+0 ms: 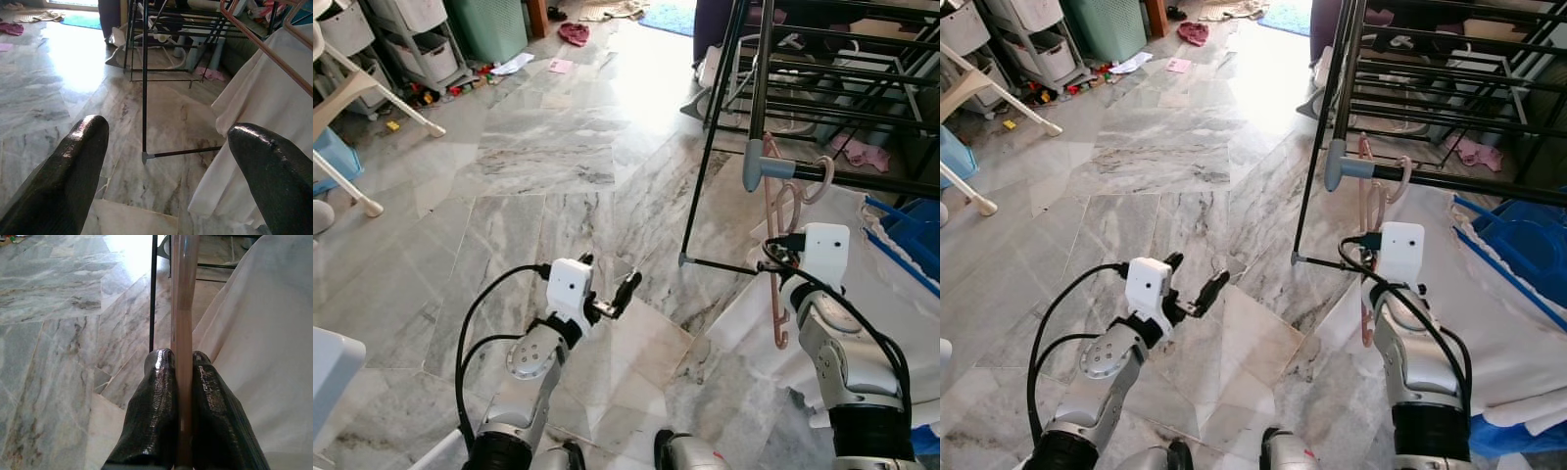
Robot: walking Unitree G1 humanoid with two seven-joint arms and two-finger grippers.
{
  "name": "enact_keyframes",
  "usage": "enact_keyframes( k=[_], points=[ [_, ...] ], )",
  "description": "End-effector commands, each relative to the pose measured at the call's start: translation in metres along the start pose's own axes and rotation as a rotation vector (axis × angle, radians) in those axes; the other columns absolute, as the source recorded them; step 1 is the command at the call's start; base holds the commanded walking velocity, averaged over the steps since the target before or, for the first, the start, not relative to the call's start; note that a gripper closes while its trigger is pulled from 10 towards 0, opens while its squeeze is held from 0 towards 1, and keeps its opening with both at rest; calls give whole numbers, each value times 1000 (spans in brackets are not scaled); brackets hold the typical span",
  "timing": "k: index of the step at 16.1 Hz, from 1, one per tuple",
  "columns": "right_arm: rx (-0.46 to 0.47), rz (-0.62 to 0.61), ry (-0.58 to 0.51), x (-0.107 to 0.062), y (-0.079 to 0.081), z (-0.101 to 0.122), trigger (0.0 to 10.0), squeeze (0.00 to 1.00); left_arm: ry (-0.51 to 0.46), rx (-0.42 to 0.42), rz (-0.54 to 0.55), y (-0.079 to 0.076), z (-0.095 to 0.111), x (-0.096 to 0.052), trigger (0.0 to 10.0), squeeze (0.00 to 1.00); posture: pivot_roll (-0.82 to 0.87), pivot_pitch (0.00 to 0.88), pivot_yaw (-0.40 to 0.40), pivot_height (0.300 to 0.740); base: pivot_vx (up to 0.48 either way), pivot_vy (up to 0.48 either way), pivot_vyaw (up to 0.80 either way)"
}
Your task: Hang hanger
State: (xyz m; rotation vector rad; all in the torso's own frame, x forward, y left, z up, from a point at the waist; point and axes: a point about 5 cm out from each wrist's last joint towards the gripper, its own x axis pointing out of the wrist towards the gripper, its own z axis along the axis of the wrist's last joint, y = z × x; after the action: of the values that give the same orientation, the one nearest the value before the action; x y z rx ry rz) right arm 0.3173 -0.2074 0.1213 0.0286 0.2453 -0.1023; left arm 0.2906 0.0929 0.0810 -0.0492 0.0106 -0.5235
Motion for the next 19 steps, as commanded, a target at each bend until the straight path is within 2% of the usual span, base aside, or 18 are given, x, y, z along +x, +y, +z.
enact_keyframes(
  k=[1,3,4,5,6,12,14,16,17,19],
  points=[
    [16,-20,94,0,-5,-18,10000,0,0,12,-14,-1,0,-2,10000,0,-161,209,11,740,0,0,0],
    [-8,-36,135,-2,-6,-27,10000,0,1,15,-15,0,0,-2,10000,0,-159,207,11,740,0,0,0],
    [6,-65,144,-4,-11,-31,10000,914,1,15,-14,0,0,-3,10000,0,-158,206,11,740,0,0,0],
    [6,-77,144,-4,-13,-32,10000,914,1,15,-14,0,0,-3,10000,0,-158,208,11,740,0,0,0],
    [13,-88,141,-4,-15,-32,10000,1000,1,15,-14,0,0,-3,10000,0,-158,207,12,740,0,0,0],
    [29,-128,85,-6,-22,-24,10000,1000,6,16,-17,0,-1,-3,10000,0,-163,213,17,740,0,0,0],
    [12,-159,-6,-10,-24,-13,10000,1000,5,17,-15,0,-1,-4,10000,0,-161,215,18,740,0,0,0],
    [-65,-185,-128,-18,-23,2,10000,1000,5,21,-9,3,-1,-5,10000,0,-160,215,21,740,0,0,0],
    [-38,-181,-152,-22,-19,3,10000,1000,4,25,-1,5,0,-6,10000,0,-159,214,21,740,0,0,0],
    [-49,-192,-191,-37,-13,0,10000,1000,5,30,13,8,0,-7,10000,0,-157,211,23,740,0,0,0]
  ],
)
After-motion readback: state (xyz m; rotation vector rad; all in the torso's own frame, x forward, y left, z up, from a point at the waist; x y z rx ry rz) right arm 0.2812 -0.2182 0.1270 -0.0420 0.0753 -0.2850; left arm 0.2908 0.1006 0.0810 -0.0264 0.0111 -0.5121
